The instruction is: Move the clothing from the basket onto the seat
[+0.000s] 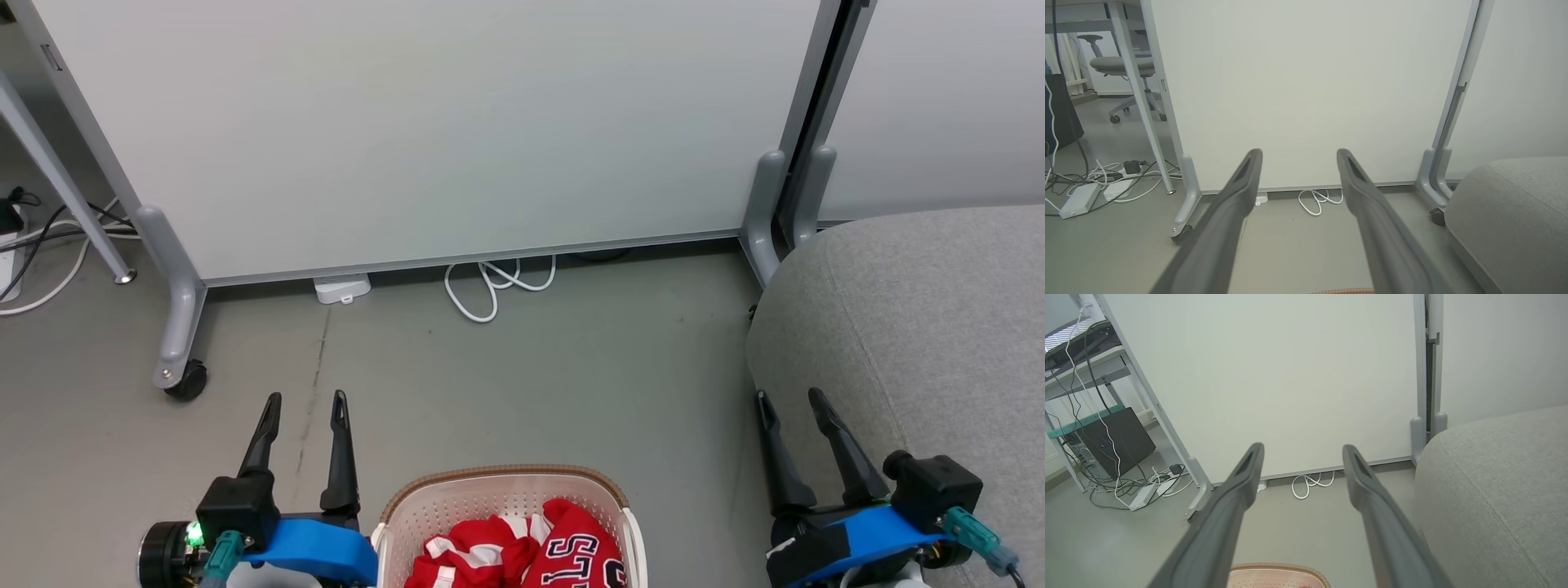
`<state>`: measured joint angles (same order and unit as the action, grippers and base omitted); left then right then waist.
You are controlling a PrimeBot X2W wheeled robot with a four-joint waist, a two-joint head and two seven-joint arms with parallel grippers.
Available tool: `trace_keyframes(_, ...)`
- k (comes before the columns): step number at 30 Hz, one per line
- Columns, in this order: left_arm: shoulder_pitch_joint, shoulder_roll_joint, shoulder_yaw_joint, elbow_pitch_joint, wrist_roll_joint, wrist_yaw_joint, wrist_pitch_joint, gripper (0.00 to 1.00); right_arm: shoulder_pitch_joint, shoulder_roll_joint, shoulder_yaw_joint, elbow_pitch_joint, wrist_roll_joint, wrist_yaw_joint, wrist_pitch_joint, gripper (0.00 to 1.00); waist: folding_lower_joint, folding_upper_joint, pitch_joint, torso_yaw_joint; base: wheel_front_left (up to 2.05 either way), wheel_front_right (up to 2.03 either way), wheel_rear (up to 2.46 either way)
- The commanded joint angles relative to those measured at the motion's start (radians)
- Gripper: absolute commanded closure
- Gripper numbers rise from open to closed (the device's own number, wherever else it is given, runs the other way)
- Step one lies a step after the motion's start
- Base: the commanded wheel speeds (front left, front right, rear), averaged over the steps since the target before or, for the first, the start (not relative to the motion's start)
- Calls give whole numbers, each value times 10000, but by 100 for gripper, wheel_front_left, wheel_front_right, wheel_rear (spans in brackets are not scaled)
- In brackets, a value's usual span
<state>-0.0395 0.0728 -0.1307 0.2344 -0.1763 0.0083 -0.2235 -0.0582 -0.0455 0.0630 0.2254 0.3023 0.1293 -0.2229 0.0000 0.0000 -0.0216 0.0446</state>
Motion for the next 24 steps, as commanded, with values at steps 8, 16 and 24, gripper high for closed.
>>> trace_keyframes(8,-90,45,-66,120,746,67,-248,0,26,-67,-14,221,-767,22,-249,0,0,0,-40,37,0,0,0)
trace_keyframes(16,-50,7,-132,213,1211,47,-369,0,1,-71,16,376,-1297,23,-379,0,0,0,-72,65,0,0,0)
trace_keyframes(24,-7,-38,-126,371,1402,6,-434,0,30,-73,4,547,-1519,16,-441,0,0,0,-118,102,0,0,0)
